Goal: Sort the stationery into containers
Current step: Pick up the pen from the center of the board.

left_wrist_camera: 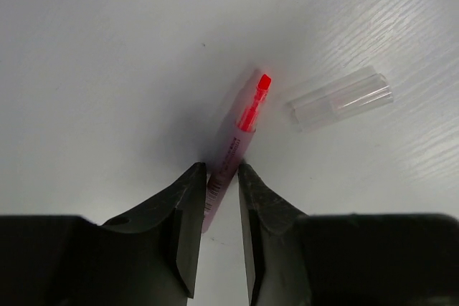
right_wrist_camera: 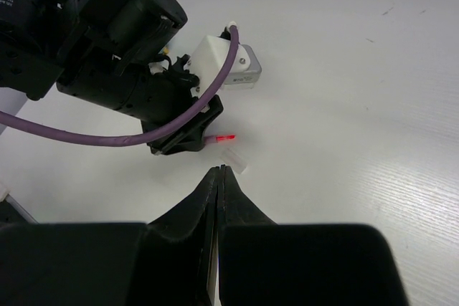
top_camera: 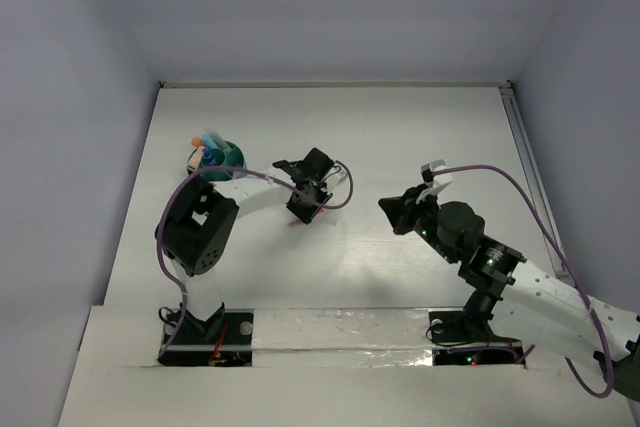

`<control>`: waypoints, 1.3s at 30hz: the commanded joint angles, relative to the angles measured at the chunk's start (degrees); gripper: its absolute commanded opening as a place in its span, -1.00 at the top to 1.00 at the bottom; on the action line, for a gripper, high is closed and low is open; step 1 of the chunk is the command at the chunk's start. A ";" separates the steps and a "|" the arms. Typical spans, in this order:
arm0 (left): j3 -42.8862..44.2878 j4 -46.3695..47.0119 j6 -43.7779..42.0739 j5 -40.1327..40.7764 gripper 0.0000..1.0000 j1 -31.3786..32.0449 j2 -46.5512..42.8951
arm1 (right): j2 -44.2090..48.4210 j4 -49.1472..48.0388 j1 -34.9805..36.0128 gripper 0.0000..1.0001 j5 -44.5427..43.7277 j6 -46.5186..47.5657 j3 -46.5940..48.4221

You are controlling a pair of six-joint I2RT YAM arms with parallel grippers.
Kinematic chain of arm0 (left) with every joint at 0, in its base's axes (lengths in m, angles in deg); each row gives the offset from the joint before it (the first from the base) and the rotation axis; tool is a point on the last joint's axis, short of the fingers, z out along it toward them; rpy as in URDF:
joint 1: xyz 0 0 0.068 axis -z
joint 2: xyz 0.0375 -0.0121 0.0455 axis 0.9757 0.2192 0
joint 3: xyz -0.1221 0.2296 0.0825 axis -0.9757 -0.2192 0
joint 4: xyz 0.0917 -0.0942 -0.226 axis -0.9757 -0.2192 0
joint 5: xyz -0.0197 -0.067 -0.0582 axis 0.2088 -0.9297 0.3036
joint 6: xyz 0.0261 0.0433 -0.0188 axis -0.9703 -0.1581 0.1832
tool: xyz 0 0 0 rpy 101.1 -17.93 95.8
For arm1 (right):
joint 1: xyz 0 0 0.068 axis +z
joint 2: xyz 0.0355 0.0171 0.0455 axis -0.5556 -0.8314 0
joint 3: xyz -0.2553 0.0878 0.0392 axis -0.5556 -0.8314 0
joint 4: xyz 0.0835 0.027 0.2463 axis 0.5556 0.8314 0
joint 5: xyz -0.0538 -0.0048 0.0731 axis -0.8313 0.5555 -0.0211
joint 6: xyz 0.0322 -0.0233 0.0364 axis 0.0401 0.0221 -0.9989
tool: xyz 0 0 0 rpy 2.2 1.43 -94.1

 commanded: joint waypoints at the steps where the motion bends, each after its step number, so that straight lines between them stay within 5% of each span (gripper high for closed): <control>1: -1.40 -0.87 2.06 -0.83 0.57 0.72 -3.44 | 0.39 -1.35 -0.07 0.96 0.05 0.40 1.78; 8: -4.12 -0.61 6.63 2.94 0.09 1.26 -4.23 | -2.77 -0.92 -0.07 0.95 1.28 0.57 2.66; 13: -6.23 -0.08 9.44 2.86 0.08 1.26 -5.37 | -3.83 -0.74 -0.07 0.94 1.46 0.31 3.01; 21: -6.41 0.54 8.92 -0.64 0.76 1.26 -0.90 | -3.04 -0.30 -0.07 0.94 0.67 0.40 2.92; 27: -6.15 0.28 8.92 -0.49 1.00 1.87 -0.27 | -3.04 -0.21 -0.07 0.93 0.58 0.40 2.92; 39: -9.13 4.99 20.85 16.21 1.00 1.35 -20.45 | -6.55 -0.56 -0.07 0.97 2.51 -0.74 3.01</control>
